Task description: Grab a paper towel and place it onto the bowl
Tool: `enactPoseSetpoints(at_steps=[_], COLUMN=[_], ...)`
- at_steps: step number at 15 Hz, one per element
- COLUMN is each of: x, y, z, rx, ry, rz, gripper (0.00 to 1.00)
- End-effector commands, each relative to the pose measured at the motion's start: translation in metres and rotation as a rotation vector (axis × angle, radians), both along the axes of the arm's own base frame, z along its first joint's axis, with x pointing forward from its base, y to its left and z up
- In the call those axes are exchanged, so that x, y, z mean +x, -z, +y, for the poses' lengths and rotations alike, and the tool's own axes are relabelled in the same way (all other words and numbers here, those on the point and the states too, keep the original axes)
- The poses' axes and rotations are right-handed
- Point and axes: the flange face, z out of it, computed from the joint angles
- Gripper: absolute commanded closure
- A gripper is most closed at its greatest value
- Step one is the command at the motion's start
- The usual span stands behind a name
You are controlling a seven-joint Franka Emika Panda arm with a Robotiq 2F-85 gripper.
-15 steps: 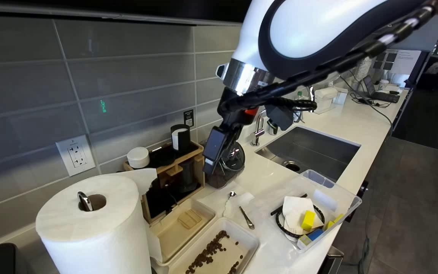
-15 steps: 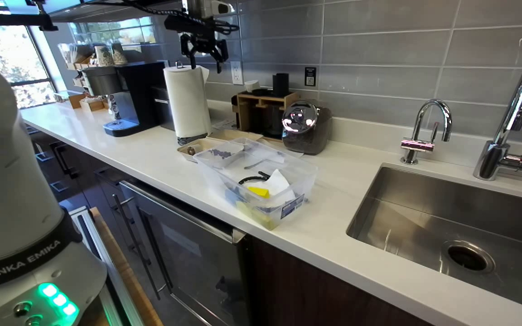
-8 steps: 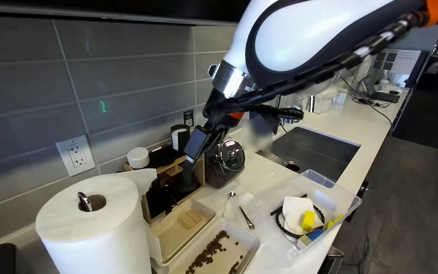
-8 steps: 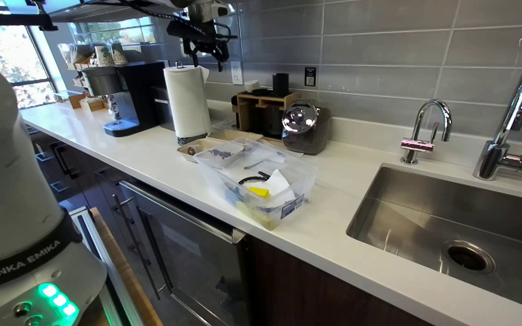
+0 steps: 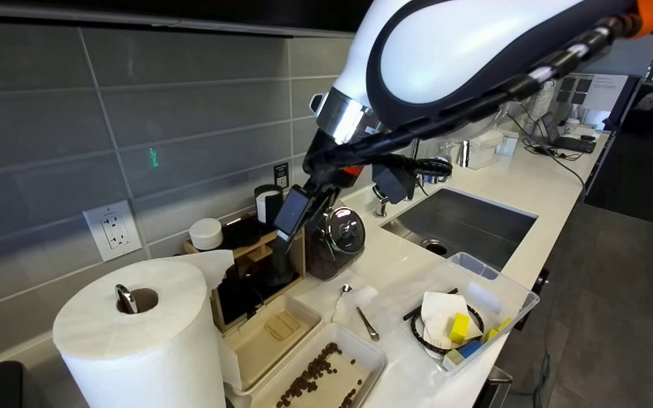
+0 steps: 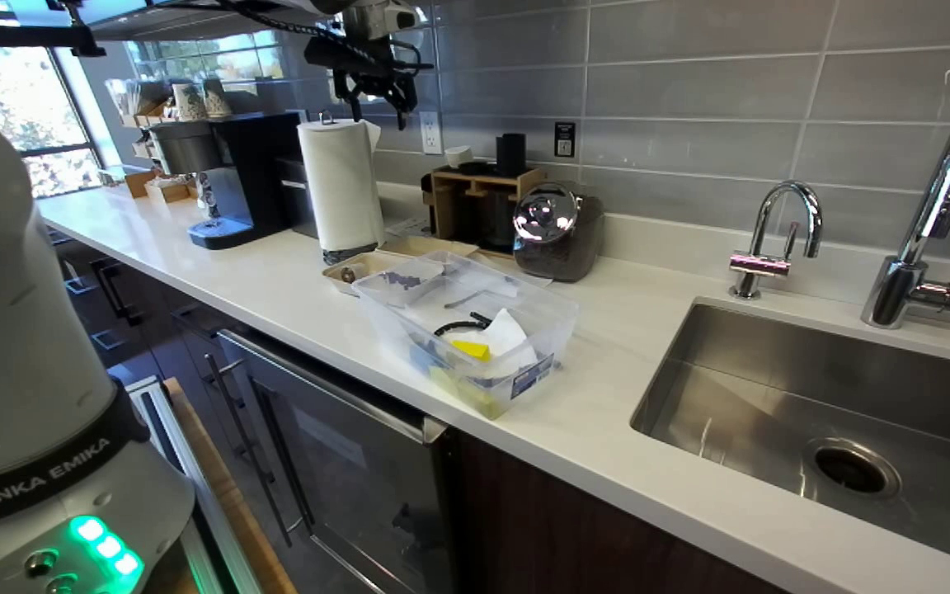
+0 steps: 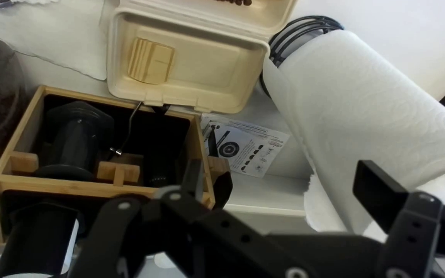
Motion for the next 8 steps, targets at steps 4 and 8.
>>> enactPoseSetpoints(at_steps=[4,8], x=[0.027,0.046], y=[0.004,0.005], z=[0.023,0.042], rx=[-0.003,0.013], ry=[-0.222,-0.353], rz=[-0.092,-0.15], gripper=[0.0,0.0])
